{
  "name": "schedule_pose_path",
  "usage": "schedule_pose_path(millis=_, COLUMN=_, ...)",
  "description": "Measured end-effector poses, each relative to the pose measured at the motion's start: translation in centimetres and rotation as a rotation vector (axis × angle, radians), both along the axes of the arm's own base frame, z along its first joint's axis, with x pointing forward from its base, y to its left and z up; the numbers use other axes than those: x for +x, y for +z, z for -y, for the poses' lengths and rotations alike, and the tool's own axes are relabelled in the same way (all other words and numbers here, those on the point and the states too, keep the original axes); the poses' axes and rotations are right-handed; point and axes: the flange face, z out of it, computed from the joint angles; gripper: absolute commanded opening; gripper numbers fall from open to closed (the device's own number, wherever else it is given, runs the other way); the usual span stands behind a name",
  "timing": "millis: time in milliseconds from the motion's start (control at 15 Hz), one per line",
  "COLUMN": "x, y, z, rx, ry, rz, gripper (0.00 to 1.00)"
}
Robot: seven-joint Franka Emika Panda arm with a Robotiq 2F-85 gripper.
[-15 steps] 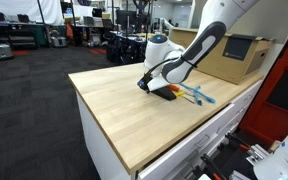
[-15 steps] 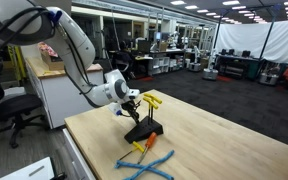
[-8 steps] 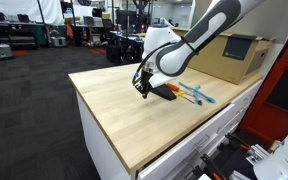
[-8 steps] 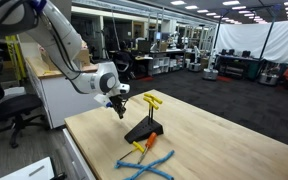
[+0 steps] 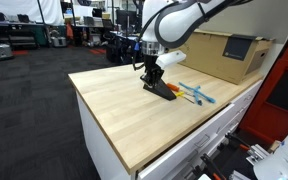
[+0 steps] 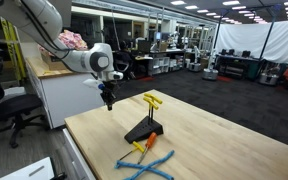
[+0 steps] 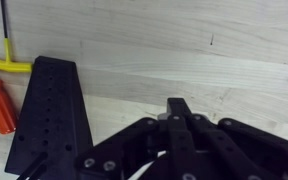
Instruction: Push the black object to the right
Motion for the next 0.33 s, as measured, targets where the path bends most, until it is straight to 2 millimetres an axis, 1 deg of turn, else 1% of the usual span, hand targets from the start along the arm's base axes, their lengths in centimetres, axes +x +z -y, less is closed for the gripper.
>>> schedule_pose_path(millis=200, x=-0.7, y=2.2, z=-0.6, rx=-0.01, ry=0.013, rz=-0.002, gripper=0.0)
schedule_pose_path(millis=333, x=-1.1, y=3.3, z=-1.0, rx=-0.013, ry=0.021, rz=0.002, gripper=0.0)
